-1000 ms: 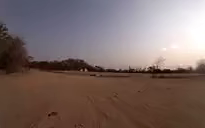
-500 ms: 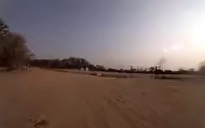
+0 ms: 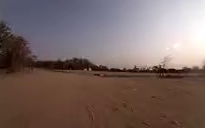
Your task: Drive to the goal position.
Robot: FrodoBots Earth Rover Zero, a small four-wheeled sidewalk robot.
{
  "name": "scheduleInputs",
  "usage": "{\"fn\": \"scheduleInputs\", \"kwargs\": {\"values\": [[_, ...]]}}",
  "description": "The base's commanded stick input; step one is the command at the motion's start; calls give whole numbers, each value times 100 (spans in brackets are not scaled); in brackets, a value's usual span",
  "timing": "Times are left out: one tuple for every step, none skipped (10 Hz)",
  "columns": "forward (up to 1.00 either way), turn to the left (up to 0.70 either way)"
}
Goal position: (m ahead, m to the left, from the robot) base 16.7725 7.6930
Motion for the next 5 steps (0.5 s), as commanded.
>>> {"fn": "scheduleInputs", "kwargs": {"values": [[70,0],[70,0],[70,0],[70,0],[70,0]]}}
